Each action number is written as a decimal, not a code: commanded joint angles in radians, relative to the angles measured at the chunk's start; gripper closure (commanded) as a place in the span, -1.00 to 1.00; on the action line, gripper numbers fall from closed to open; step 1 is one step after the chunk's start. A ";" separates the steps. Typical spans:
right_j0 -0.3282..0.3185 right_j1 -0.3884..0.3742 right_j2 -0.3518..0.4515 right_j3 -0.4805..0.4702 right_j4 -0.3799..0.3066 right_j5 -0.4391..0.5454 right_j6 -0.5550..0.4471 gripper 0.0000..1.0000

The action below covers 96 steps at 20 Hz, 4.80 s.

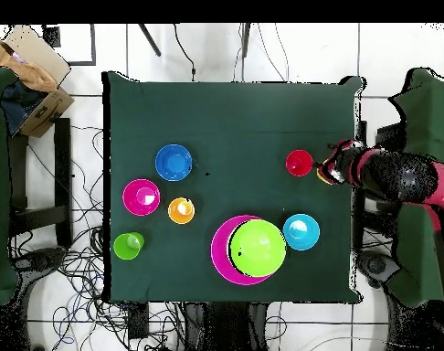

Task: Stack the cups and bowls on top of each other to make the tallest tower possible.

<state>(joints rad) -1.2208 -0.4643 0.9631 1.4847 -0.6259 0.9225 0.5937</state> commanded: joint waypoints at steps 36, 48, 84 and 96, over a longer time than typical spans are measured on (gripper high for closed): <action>0.063 0.080 -0.062 -0.012 -0.130 -0.084 -0.166 -1.00; 0.073 0.072 -0.061 -0.018 -0.142 -0.085 -0.135 -1.00; 0.137 0.219 -0.173 -0.124 -0.145 -0.148 -0.076 -1.00; 0.147 0.203 -0.183 -0.111 -0.130 -0.183 0.030 1.00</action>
<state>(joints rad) -1.1097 -0.2656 0.8471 1.4188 -0.7231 0.8068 0.5937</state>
